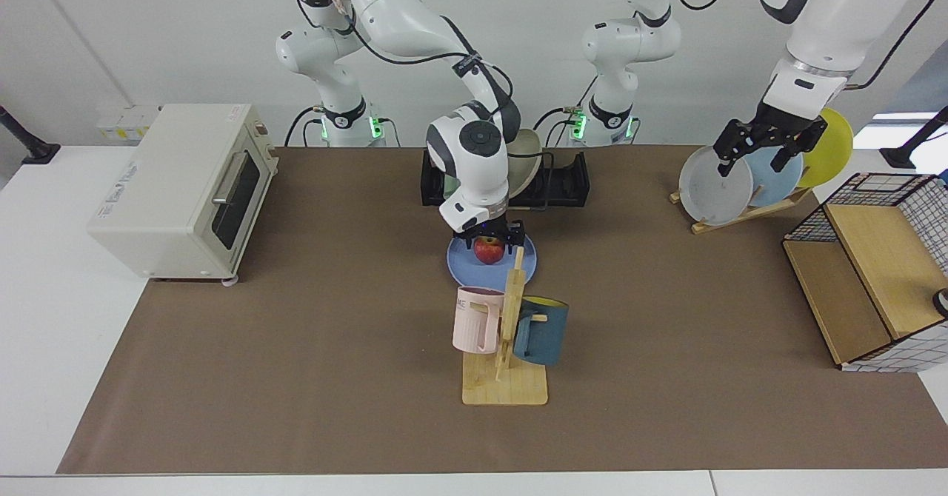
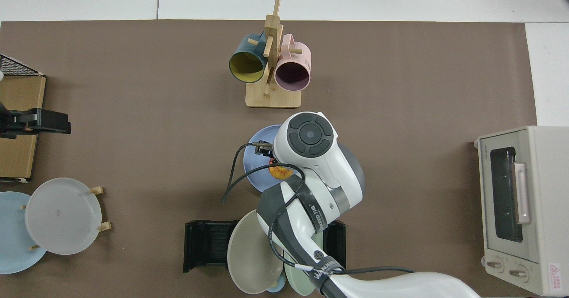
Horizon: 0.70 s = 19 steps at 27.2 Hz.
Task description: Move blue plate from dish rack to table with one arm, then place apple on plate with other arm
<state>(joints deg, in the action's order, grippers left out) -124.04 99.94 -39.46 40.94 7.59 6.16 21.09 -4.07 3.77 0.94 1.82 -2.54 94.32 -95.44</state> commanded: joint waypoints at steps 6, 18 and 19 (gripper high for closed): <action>0.2232 -0.0148 0.2195 -1.00 -0.4765 -0.0215 0.0201 -0.2691 | 0.0098 -0.0027 -0.0137 -1.00 -0.0168 -0.0238 -0.0033 0.0379; 0.3846 0.0086 0.5855 -1.00 -1.1235 -0.1416 0.0084 -0.4890 | 0.0069 0.0031 -0.0137 -1.00 -0.0110 -0.0238 -0.0004 0.0409; 0.3876 0.0116 0.6265 -1.00 -1.2027 -0.1417 0.0084 -0.4978 | 0.0069 0.0031 -0.0137 -1.00 -0.0081 -0.0238 -0.0004 0.0409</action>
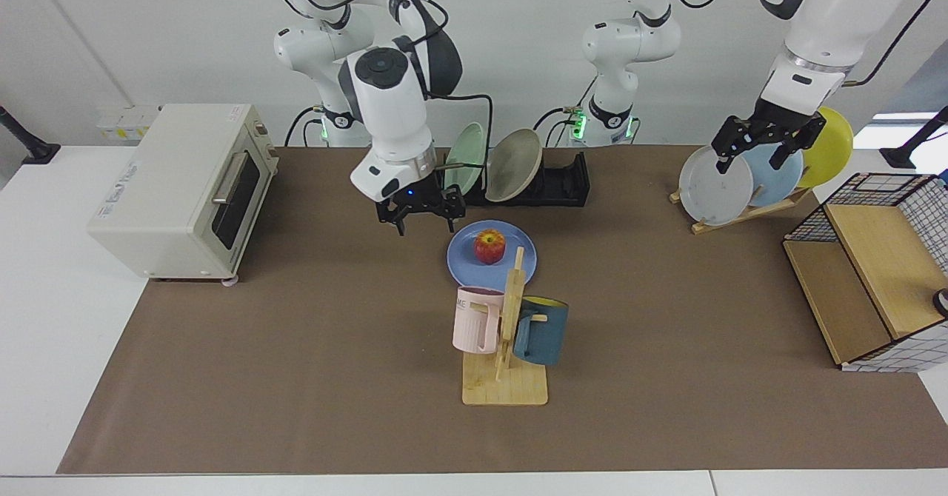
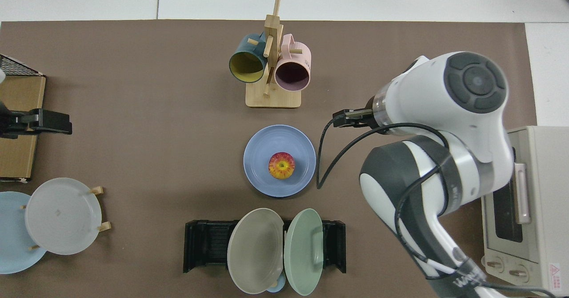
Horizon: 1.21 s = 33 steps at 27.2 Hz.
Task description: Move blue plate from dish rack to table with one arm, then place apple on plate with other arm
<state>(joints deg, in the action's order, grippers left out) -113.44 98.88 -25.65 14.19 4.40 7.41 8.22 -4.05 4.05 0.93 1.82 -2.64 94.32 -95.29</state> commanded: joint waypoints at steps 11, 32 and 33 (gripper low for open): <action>0.0490 0.0613 0.5265 -1.00 -0.7687 -0.0383 -0.0302 -0.1452 | 0.0120 0.0028 -0.0133 -1.00 -0.0022 -0.0206 0.0025 0.0358; 0.3155 0.0379 0.6440 -1.00 -0.5727 -0.0908 -0.0272 -0.3327 | 0.0120 0.0028 -0.0162 -1.00 -0.0022 -0.0352 0.0230 0.0358; 0.3185 0.0379 0.6411 -1.00 -0.5727 -0.1143 -0.0388 -0.3356 | 0.0120 0.0028 -0.0162 -1.00 -0.0022 -0.0352 0.0230 0.0358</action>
<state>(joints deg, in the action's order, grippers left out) -104.55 99.12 -6.51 -4.46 3.81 6.96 -1.09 -4.03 4.42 0.84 1.83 -2.70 94.34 -94.84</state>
